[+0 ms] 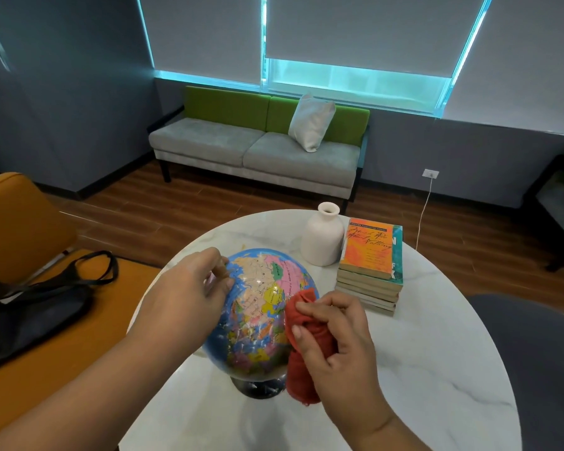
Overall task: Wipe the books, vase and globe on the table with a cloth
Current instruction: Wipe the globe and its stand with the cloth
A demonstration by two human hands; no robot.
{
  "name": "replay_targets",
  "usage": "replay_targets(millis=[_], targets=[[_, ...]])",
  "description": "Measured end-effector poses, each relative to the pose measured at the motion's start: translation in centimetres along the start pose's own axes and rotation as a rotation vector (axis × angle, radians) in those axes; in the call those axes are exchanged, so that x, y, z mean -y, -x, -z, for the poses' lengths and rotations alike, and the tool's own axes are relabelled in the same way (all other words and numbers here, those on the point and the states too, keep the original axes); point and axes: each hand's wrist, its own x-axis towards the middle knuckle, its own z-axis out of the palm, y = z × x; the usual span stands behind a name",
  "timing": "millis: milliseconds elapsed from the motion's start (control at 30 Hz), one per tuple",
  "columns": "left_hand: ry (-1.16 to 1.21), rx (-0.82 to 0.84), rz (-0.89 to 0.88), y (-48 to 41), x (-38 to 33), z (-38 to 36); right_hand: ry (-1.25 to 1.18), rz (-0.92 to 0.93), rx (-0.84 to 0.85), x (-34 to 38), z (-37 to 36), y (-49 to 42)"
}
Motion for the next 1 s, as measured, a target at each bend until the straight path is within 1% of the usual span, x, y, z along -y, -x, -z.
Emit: replay_targets(millis=[67, 167, 233, 367, 500, 633, 733, 833, 1000], targets=[[0.011, 0.0, -0.006, 0.0, 0.0, 0.0, 0.034, 0.054, 0.008, -1.0, 0.0, 1.1], [0.03, 0.017, -0.021, 0.1, -0.1, 0.0, 0.084, 0.113, 0.068, -2.7, 0.0, 3.1], [0.0, 0.019, -0.037, 0.1, -0.2, 0.0, 0.116, 0.109, 0.085, -2.7, -0.1, 3.4], [-0.076, 0.013, -0.024, 0.0, -0.3, 0.2, 0.096, 0.1, 0.008, -0.5, -0.4, 1.2], [-0.107, 0.006, -0.046, 0.4, -0.5, 0.1, 0.065, 0.109, 0.04, 1.7, -0.7, -1.1], [-0.109, 0.013, -0.025, 0.4, -0.3, 0.2, 0.131, 0.133, 0.078, 0.7, -0.6, -0.7], [-0.083, 0.022, -0.015, 0.4, -0.2, 0.3, 0.147, 0.166, 0.056, -1.5, 0.2, 0.7], [-0.081, 0.018, -0.017, 0.5, -0.5, 0.2, 0.172, 0.153, 0.058, -2.6, 0.9, 1.5], [-0.09, 0.016, -0.032, 0.6, -1.0, 0.2, 0.201, 0.142, 0.101, 0.4, -0.1, -0.8]])
